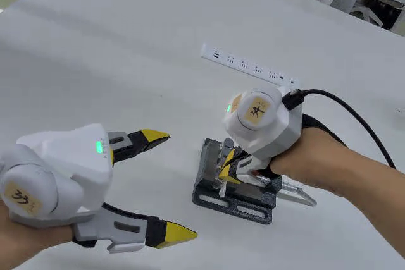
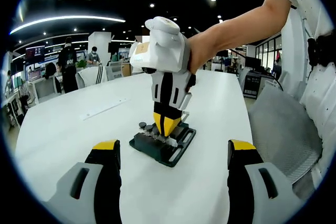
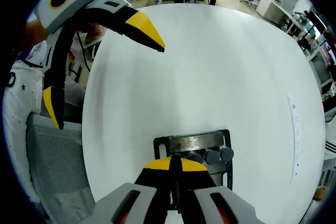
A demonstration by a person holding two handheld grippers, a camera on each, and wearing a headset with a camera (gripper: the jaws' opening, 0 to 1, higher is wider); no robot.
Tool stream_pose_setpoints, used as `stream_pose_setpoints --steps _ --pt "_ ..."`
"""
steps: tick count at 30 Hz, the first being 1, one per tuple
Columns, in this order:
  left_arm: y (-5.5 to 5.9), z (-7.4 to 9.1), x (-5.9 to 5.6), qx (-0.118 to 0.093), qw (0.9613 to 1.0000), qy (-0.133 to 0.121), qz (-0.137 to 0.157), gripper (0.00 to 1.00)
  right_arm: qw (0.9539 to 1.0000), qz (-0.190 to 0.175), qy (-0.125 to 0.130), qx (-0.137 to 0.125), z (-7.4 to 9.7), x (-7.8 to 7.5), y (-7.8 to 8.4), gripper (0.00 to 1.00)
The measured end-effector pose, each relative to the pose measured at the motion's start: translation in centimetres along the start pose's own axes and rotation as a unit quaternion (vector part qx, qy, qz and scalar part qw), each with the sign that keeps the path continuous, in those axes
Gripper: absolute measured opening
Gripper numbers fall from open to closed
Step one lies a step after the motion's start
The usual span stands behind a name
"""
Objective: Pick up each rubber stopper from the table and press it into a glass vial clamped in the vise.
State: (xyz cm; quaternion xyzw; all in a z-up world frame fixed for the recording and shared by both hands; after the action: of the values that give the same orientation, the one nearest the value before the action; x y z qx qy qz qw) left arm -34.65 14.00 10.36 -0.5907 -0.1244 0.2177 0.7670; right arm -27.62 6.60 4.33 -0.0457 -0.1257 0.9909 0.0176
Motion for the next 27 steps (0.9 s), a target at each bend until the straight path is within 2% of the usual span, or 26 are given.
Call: stream_pose_setpoints --steps 3,5,9,16,22,27 --pt "-0.2 0.2 -0.2 0.004 1.0000 0.000 -0.005 0.83 0.9999 -0.012 -0.001 -0.008 0.1 0.0 0.1 0.00" --pt "-0.2 0.4 -0.3 0.007 0.9999 -0.003 -0.007 0.83 0.9998 -0.006 0.006 -0.016 0.1 0.2 0.2 0.00" --pt "-0.3 0.8 -0.4 0.013 0.9998 -0.009 -0.011 0.83 0.9991 -0.024 0.015 -0.031 0.3 0.3 0.1 0.00" --pt "-0.6 1.2 -1.0 0.019 0.9996 -0.014 -0.016 0.83 0.9985 -0.031 0.022 -0.040 0.3 0.4 0.1 0.00" --pt "-0.4 1.7 -1.1 0.027 0.9993 -0.019 -0.018 0.83 0.9970 -0.031 0.036 -0.062 1.5 0.2 0.0 0.01" --pt "-0.2 1.8 -1.3 0.035 0.9990 -0.017 -0.022 0.84 0.9941 -0.046 0.047 -0.086 2.7 0.3 0.8 0.03"
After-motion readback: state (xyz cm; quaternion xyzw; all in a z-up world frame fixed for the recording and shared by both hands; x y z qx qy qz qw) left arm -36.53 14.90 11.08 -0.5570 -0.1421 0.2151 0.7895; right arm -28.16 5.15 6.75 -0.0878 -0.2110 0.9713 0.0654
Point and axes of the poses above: the centre of the closed fingertips' face, and the gripper's own axes: z roughly backward along the fingers, x roughly to its left, y roughly out of its underside, the point moved 2 cm from there along z, roughly backward along the fingers, and after that the axes turned 7 degrees about y, right-handed, at the moved point
